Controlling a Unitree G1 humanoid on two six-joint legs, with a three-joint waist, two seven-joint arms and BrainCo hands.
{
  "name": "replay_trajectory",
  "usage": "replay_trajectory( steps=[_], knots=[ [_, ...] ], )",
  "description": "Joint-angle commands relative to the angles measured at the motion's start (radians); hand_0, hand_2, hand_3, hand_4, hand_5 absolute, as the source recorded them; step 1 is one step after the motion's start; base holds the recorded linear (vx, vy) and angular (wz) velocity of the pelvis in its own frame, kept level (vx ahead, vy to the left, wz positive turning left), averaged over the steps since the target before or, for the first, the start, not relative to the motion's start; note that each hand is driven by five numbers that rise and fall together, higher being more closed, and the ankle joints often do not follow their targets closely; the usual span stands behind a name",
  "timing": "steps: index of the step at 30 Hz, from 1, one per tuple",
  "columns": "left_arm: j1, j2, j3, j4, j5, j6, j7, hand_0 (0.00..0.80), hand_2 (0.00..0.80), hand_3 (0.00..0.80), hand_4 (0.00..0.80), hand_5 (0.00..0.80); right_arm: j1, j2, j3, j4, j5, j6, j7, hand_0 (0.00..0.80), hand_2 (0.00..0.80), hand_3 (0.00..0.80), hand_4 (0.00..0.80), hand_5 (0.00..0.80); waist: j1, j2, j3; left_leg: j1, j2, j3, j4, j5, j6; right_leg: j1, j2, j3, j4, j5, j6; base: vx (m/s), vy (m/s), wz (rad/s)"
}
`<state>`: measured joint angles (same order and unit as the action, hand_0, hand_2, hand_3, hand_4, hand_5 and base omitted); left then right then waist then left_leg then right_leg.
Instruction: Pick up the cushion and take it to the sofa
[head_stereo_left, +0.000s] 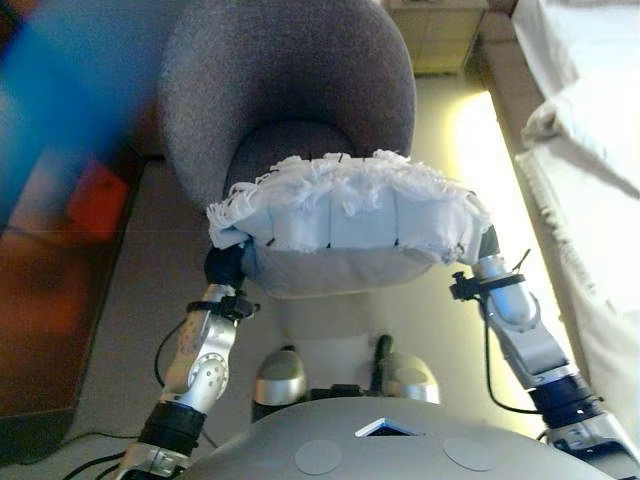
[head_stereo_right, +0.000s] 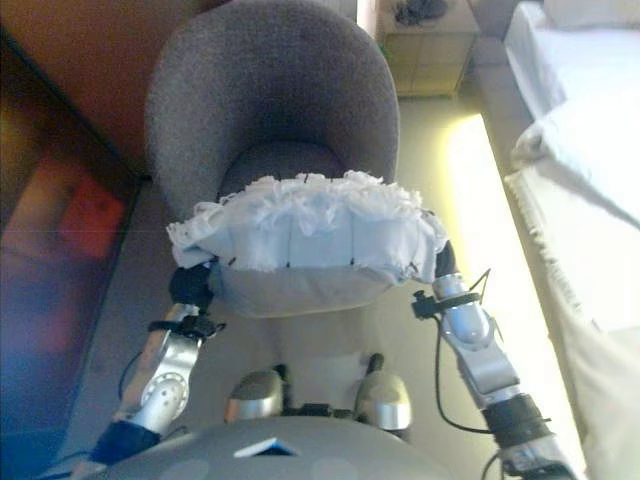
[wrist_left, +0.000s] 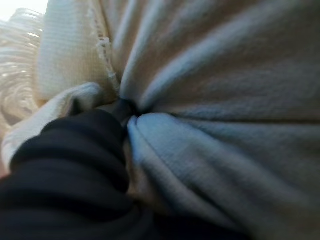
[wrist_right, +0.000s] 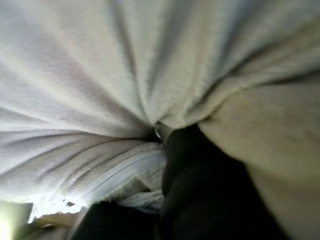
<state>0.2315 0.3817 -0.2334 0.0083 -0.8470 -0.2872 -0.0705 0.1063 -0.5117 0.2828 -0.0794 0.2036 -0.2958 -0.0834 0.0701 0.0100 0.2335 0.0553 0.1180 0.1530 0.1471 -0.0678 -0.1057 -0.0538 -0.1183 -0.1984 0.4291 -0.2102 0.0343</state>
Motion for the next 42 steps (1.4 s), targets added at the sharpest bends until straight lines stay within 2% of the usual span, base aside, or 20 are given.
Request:
replay_trajectory(
  steps=[1, 4, 9, 11, 12, 13, 15, 17, 18, 20, 22, 24, 25, 28, 30, 32, 34, 37, 39, 42],
  knots=[
    [-0.096, -0.048, -0.027, -0.149, -0.001, -0.104, -0.031, 0.800, 0.800, 0.800, 0.800, 0.800, -0.090, 0.035, 0.050, -0.143, -0.040, -0.078, 0.010, 0.800, 0.800, 0.800, 0.800, 0.800, 0.022, 0.012, -0.016, -0.175, -0.035, -0.026, -0.056, 0.244, 0.002, 0.297, 0.077, 0.016, -0.375, 0.087, 0.004, 0.447, 0.032, 0.42],
    [-0.076, -0.054, -0.033, -0.151, 0.002, -0.116, -0.019, 0.800, 0.800, 0.800, 0.800, 0.800, -0.080, 0.038, 0.058, -0.144, -0.041, -0.066, 0.011, 0.800, 0.800, 0.800, 0.800, 0.800, 0.056, 0.024, -0.024, -0.204, -0.032, -0.064, -0.154, 0.310, -0.007, 0.347, 0.099, 0.065, -0.356, 0.036, -0.001, 0.494, 0.048, 0.34],
    [-0.059, -0.055, -0.036, -0.152, 0.003, -0.128, -0.022, 0.800, 0.800, 0.800, 0.800, 0.800, -0.062, 0.027, 0.056, -0.145, -0.022, -0.075, 0.021, 0.800, 0.800, 0.800, 0.800, 0.800, 0.082, 0.031, -0.023, -0.265, 0.042, -0.060, -0.195, 0.391, -0.036, 0.402, 0.096, 0.107, -0.291, -0.072, -0.005, 0.534, 0.122, -0.12],
    [-0.065, -0.052, -0.033, -0.145, 0.002, -0.135, -0.035, 0.800, 0.800, 0.800, 0.800, 0.800, -0.063, 0.021, 0.047, -0.144, -0.011, -0.087, 0.023, 0.800, 0.800, 0.800, 0.800, 0.800, 0.092, 0.031, -0.019, -0.295, 0.073, -0.055, -0.190, 0.401, -0.046, 0.421, 0.076, 0.116, -0.254, -0.119, 0.005, 0.560, 0.219, -0.40],
    [-0.074, -0.048, -0.033, -0.139, 0.002, -0.138, -0.035, 0.800, 0.800, 0.800, 0.800, 0.800, -0.072, 0.014, 0.045, -0.141, 0.002, -0.089, 0.025, 0.800, 0.800, 0.800, 0.800, 0.800, 0.091, 0.020, -0.021, -0.296, 0.073, -0.034, -0.191, 0.339, -0.028, 0.415, 0.054, 0.109, -0.232, -0.120, 0.018, 0.592, 0.274, -0.48],
    [-0.086, -0.041, -0.030, -0.140, 0.002, -0.127, -0.028, 0.800, 0.800, 0.800, 0.800, 0.800, -0.076, 0.018, 0.042, -0.140, 0.006, -0.085, 0.023, 0.800, 0.800, 0.800, 0.800, 0.800, 0.092, 0.015, -0.028, -0.290, 0.071, -0.018, -0.177, 0.315, -0.017, 0.417, 0.022, 0.101, -0.194, -0.124, 0.039, 0.567, 0.282, -0.74],
    [-0.094, -0.028, -0.025, -0.133, -0.007, -0.110, -0.026, 0.800, 0.800, 0.800, 0.800, 0.800, -0.071, 0.020, 0.028, -0.141, 0.033, -0.077, 0.025, 0.800, 0.800, 0.800, 0.800, 0.800, 0.097, -0.012, -0.047, -0.301, 0.038, -0.030, -0.110, 0.271, 0.020, 0.431, -0.028, 0.106, -0.142, -0.061, 0.083, 0.569, 0.290, -0.69],
    [-0.095, -0.016, -0.017, -0.132, 0.013, -0.104, -0.059, 0.800, 0.800, 0.800, 0.800, 0.800, -0.047, 0.032, 0.010, -0.156, 0.040, -0.071, 0.013, 0.800, 0.800, 0.800, 0.800, 0.800, 0.110, -0.049, -0.082, -0.312, -0.014, -0.016, -0.057, 0.211, 0.079, 0.439, -0.077, 0.086, -0.074, 0.078, 0.130, 0.494, 0.274, -0.12],
    [-0.090, -0.013, -0.022, -0.138, 0.033, -0.109, -0.062, 0.800, 0.800, 0.800, 0.800, 0.800, -0.043, 0.044, 0.009, -0.158, 0.034, -0.071, 0.003, 0.800, 0.800, 0.800, 0.800, 0.800, 0.118, -0.058, -0.097, -0.308, -0.035, -0.024, -0.051, 0.190, 0.099, 0.426, -0.096, 0.093, -0.010, 0.167, 0.141, 0.524, 0.276, 0.01],
    [-0.088, 0.001, -0.029, -0.149, 0.051, -0.111, -0.058, 0.800, 0.800, 0.800, 0.800, 0.800, -0.036, 0.063, 0.009, -0.169, 0.013, -0.075, -0.016, 0.800, 0.800, 0.800, 0.800, 0.800, 0.116, -0.061, -0.114, -0.284, -0.065, -0.026, -0.045, 0.162, 0.124, 0.385, -0.099, 0.107, 0.088, 0.255, 0.155, 0.544, 0.238, -0.03],
    [-0.111, 0.005, -0.031, -0.142, 0.061, -0.101, -0.049, 0.800, 0.800, 0.800, 0.800, 0.800, -0.046, 0.078, 0.026, -0.167, -0.015, -0.068, -0.040, 0.800, 0.800, 0.800, 0.800, 0.800, 0.093, -0.056, -0.124, -0.245, -0.091, -0.037, -0.054, 0.137, 0.138, 0.307, -0.054, 0.145, 0.130, 0.303, 0.148, 0.496, 0.163, 0.24],
    [-0.146, 0.015, -0.031, -0.138, 0.047, -0.076, -0.052, 0.800, 0.800, 0.800, 0.800, 0.800, -0.054, 0.082, 0.030, -0.161, -0.021, -0.060, -0.067, 0.800, 0.800, 0.800, 0.800, 0.800, 0.057, -0.058, -0.118, -0.207, -0.127, -0.067, -0.068, 0.131, 0.147, 0.233, -0.002, 0.149, 0.108, 0.263, 0.134, 0.466, 0.103, 0.44],
    [-0.159, 0.016, -0.028, -0.127, 0.047, -0.074, -0.059, 0.800, 0.800, 0.800, 0.800, 0.800, -0.056, 0.084, 0.030, -0.153, -0.022, -0.061, -0.071, 0.800, 0.800, 0.800, 0.800, 0.800, 0.039, -0.057, -0.112, -0.183, -0.144, -0.079, -0.071, 0.122, 0.149, 0.184, 0.001, 0.124, 0.057, 0.250, 0.125, 0.446, 0.063, 0.44],
    [-0.162, 0.005, -0.022, -0.122, 0.057, -0.057, -0.054, 0.800, 0.800, 0.800, 0.800, 0.800, -0.052, 0.084, 0.018, -0.136, -0.019, -0.068, -0.067, 0.800, 0.800, 0.800, 0.800, 0.800, -0.010, -0.042, -0.091, -0.088, -0.159, -0.135, -0.091, 0.088, 0.141, 0.050, -0.009, 0.079, -0.068, 0.238, 0.100, 0.475, -0.005, 0.33],
    [-0.146, 0.010, -0.029, -0.127, 0.052, -0.060, -0.070, 0.800, 0.800, 0.800, 0.800, 0.800, -0.027, 0.069, 0.007, -0.142, -0.012, -0.086, -0.064, 0.800, 0.800, 0.800, 0.800, 0.800, -0.059, -0.048, -0.068, -0.017, -0.170, -0.166, -0.090, 0.038, 0.135, -0.023, -0.018, 0.081, -0.190, 0.269, 0.097, 0.491, -0.089, 0.69],
    [-0.135, 0.010, -0.052, -0.129, 0.052, -0.078, -0.090, 0.800, 0.800, 0.800, 0.800, 0.800, -0.026, 0.061, 0.003, -0.138, -0.015, -0.086, -0.076, 0.800, 0.800, 0.800, 0.800, 0.800, -0.103, -0.072, -0.063, 0.047, -0.186, -0.197, -0.080, -0.033, 0.126, -0.091, -0.054, 0.113, -0.336, 0.370, 0.121, 0.529, -0.126, 0.88],
    [-0.133, 0.006, -0.070, -0.130, 0.052, -0.084, -0.094, 0.800, 0.800, 0.800, 0.800, 0.800, -0.036, 0.059, 0.000, -0.120, -0.015, -0.078, -0.086, 0.800, 0.800, 0.800, 0.800, 0.800, -0.128, -0.076, -0.062, 0.098, -0.180, -0.228, -0.075, -0.086, 0.126, -0.108, -0.058, 0.140, -0.403, 0.428, 0.132, 0.545, -0.114, 0.75],
    [-0.131, 0.004, -0.080, -0.120, 0.039, -0.088, -0.097, 0.800, 0.800, 0.800, 0.800, 0.800, -0.045, 0.050, -0.016, -0.108, 0.003, -0.059, -0.074, 0.800, 0.800, 0.800, 0.800, 0.800, -0.153, -0.078, -0.080, 0.170, -0.152, -0.262, -0.083, -0.134, 0.124, -0.111, -0.039, 0.163, -0.416, 0.435, 0.136, 0.457, -0.105, 0.62],
    [-0.130, 0.003, -0.078, -0.119, 0.028, -0.086, -0.090, 0.800, 0.800, 0.800, 0.800, 0.800, -0.043, 0.039, -0.024, -0.115, 0.010, -0.046, -0.057, 0.800, 0.800, 0.800, 0.800, 0.800, -0.158, -0.079, -0.099, 0.187, -0.132, -0.263, -0.075, -0.144, 0.113, -0.093, -0.022, 0.167, -0.414, 0.407, 0.119, 0.370, -0.125, 0.55],
    [-0.131, -0.012, -0.065, -0.117, -0.010, -0.081, -0.067, 0.800, 0.800, 0.800, 0.800, 0.800, -0.036, 0.017, -0.039, -0.128, 0.028, -0.014, -0.030, 0.800, 0.800, 0.800, 0.800, 0.800, -0.168, -0.072, -0.127, 0.192, -0.086, -0.253, -0.031, -0.087, 0.079, -0.068, 0.007, 0.166, -0.414, 0.368, 0.090, 0.272, -0.103, 0.16]
  ],
)
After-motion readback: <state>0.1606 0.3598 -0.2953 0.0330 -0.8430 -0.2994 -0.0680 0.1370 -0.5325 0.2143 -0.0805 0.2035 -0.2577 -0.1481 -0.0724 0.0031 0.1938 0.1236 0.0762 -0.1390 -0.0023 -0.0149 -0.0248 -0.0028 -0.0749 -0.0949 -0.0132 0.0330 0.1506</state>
